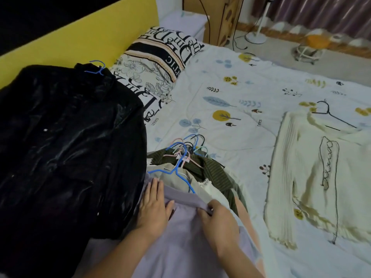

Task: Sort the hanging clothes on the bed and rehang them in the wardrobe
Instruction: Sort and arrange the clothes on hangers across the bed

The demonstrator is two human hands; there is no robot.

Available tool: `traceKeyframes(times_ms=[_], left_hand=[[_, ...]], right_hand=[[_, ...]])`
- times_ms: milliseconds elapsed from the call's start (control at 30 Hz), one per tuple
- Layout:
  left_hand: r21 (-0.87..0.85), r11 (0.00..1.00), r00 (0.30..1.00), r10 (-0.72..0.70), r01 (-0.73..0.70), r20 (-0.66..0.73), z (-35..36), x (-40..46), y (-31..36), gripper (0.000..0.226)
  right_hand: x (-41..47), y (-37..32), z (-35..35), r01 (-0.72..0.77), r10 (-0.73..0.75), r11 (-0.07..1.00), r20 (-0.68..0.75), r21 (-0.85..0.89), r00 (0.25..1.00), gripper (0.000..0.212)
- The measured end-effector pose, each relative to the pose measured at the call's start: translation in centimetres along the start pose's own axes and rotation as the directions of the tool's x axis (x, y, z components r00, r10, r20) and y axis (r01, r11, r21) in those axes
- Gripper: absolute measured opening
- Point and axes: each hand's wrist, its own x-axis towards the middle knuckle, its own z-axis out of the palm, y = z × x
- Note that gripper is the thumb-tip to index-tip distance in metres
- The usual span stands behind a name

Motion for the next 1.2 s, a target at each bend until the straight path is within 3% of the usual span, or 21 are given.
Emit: traceKeyframes(times_ms=[200, 400, 533, 633, 767, 900, 1033, 1200], left_hand=[[-0.206, 0.978, 0.963, -0.072, 0.017, -0.261, -5.3, -3.6, 3.6, 0.067], [-0.269, 0.961, 0.826, -0.198, 0.059, -0.528, -10.7, -7.7, 4.9, 0.047], [-0.190, 0.981, 0.882, -0.114, 0.029, -0.457, -13.1, -11.1, 4.7, 0.034], [-0.126, 0.991, 0.899, -0.026, -0.033, -0.437, -15.1, -14.3, 5.6, 0.052], [-0.028, 0.997, 0.876, 0.047, -0.069, -0.480, -18.7, -18.5, 7.7, 0.021], [-0.012, 0.992, 0.782, 0.092, -0.125, -0.616, -21.7, -23.3, 10.5, 0.013], [0.020, 0.977, 0.632, 0.153, -0.212, -0.760, -24.7, -28.2, 14.0, 0.019], [0.094, 0.963, 0.547, 0.222, -0.252, -0.807, -28.0, -32.5, 16.9, 0.034]], right_hand=[[-5.4, 0.4, -4.9, 0.103, -0.093, 0.993, -0.150, 0.060, 0.984, 0.023], [-11.1, 3.7, -8.1, 0.129, -0.086, 0.976, -0.233, 0.173, 0.969, 0.021], [-15.3, 5.5, -11.2, 0.193, -0.120, 0.949, -0.284, 0.247, 0.951, 0.028], [-18.0, 6.8, -13.5, 0.227, -0.133, 0.932, -0.316, 0.284, 0.940, 0.031], [-21.4, 8.7, -17.2, 0.299, -0.184, 0.917, -0.384, 0.265, 0.905, 0.026], [-24.8, 10.0, -21.0, 0.404, -0.251, 0.870, -0.451, 0.284, 0.857, 0.034], [-28.0, 11.6, -25.0, 0.470, -0.334, 0.857, -0.465, 0.212, 0.820, 0.011], [-32.3, 13.1, -29.1, 0.583, -0.457, 0.784, -0.438, 0.212, 0.774, 0.017]])
